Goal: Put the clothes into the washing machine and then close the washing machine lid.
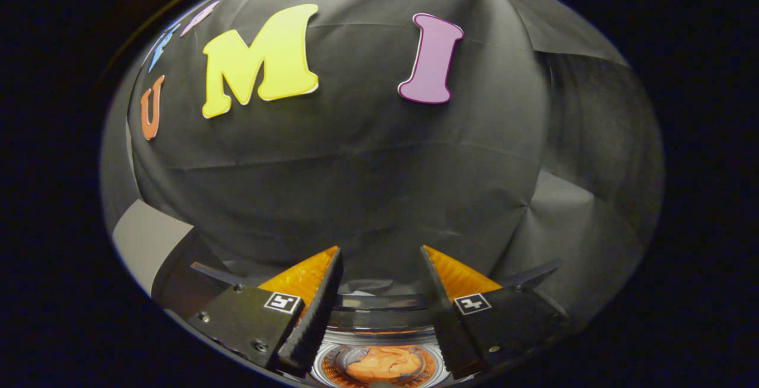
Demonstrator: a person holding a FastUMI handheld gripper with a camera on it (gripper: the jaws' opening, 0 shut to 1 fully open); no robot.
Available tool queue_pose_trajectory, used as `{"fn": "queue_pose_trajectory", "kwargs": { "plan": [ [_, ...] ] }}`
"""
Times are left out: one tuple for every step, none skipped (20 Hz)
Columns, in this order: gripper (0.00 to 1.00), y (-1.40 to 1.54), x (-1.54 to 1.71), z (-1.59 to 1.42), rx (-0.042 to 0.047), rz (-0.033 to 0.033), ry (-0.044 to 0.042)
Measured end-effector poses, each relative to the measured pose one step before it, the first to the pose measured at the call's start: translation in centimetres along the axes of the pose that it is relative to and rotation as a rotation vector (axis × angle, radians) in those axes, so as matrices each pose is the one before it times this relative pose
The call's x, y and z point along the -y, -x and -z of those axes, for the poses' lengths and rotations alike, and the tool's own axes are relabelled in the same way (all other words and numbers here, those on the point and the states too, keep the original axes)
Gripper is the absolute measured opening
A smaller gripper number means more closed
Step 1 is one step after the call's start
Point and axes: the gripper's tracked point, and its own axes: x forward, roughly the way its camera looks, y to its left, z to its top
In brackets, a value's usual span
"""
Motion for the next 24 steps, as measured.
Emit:
{"fn": "queue_pose_trajectory", "kwargs": {
  "plan": [
    [0.8, 0.239, -0.025, 0.134, 0.00645, -0.00242, 0.00162],
    [0.8, 0.169, -0.009, 0.082, 0.00469, -0.00307, 0.00306],
    [0.8, 0.202, -0.039, 0.111, 0.00303, -0.00157, 0.00035],
    [0.8, 0.193, 0.054, 0.123, 0.0012, -0.00027, -0.00007],
    [0.8, 0.255, -0.023, 0.109, 0.00095, 0.00052, -0.00015],
    [0.8, 0.174, -0.035, 0.07, 0.00105, -0.00025, 0.00143],
    [0.8, 0.233, -0.012, 0.107, 0.0025, -0.00145, 0.00132],
    [0.8, 0.156, -0.013, 0.053, 0.00324, -0.00214, 0.00079],
    [0.8, 0.246, 0.038, 0.17, 0.00453, -0.00211, 0.00113],
    [0.8, 0.204, -0.005, 0.098, 0.00417, -0.00132, 0.00096],
    [0.8, 0.191, 0.021, 0.114, 0.0034, -0.00058, -0.00024],
    [0.8, 0.193, -0.036, 0.071, 0.00266, -0.00076, 0.00207],
    [0.8, 0.055, -0.02, 0.133, 0.00101, -0.00069, -0.00058],
    [0.8, 0.218, -0.006, 0.104, -0.00065, -0.00159, 0.00065],
    [0.8, 0.285, 0.005, 0.127, 0.00084, -0.00108, 0.00053],
    [0.8, 0.185, -0.051, 0.066, 0.00132, -0.00076, 0.00125],
    [0.8, 0.193, 0.089, 0.213, 0.0031, -0.00047, 0.00185],
    [0.8, 0.238, -0.048, 0.102, 0.0022, 0.00036, -0.00021],
    [0.8, 0.153, -0.005, 0.104, 0.00193, 0.00018, -0.00071],
    [0.8, 0.27, -0.015, 0.134, 0.00252, -0.00012, 0.0006],
    [0.8, 0.131, -0.011, 0.214, 0.00235, 0.0002, 0.00086],
    [0.8, 0.238, -0.046, 0.105, 0.001, -0.00034, 0.00094],
    [0.8, 0.237, 0.077, 0.227, 0.00187, -0.00019, 0.00049],
    [0.8, 0.247, -0.023, 0.128, 0.00215, 0.00072, -0.00031]
  ]
}}
